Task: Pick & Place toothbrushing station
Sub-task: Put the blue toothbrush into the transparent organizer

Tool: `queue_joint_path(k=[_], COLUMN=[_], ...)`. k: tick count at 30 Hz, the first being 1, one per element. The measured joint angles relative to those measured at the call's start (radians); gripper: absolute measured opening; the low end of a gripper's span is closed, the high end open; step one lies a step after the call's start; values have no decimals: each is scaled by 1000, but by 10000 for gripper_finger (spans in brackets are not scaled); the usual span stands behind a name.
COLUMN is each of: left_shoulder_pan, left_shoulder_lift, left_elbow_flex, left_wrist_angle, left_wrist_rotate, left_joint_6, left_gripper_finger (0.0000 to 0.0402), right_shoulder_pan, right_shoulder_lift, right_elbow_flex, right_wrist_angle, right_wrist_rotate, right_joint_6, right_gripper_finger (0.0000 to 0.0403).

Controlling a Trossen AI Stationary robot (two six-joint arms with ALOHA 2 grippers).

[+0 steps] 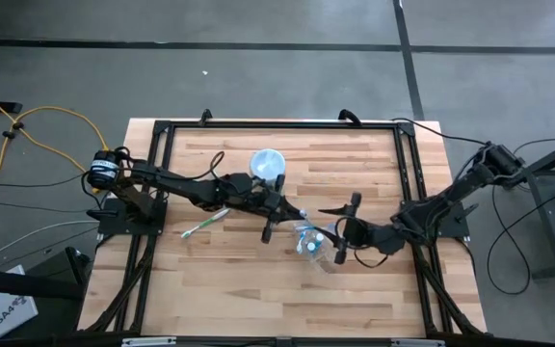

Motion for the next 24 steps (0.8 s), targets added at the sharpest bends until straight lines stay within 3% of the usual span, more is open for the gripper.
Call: queue_joint_path(k=[12,24], left_shoulder_pan=[-7,0], left_shoulder_lift=[32,146], left_elbow_flex=[0,-2], left_wrist_angle=[-76,2], left_wrist_rotate=[-46,-61], left_joint_6=[-16,-27], left_gripper_finger=[3,3], right_shoulder_pan=[148,213], right_shoulder_lift=[0,0], right_elbow_flex=[0,0], right_wrist_angle=[34,64], right_wrist_rotate=[191,256], right_joint_6=[0,0], right_gripper_finger=[200,200])
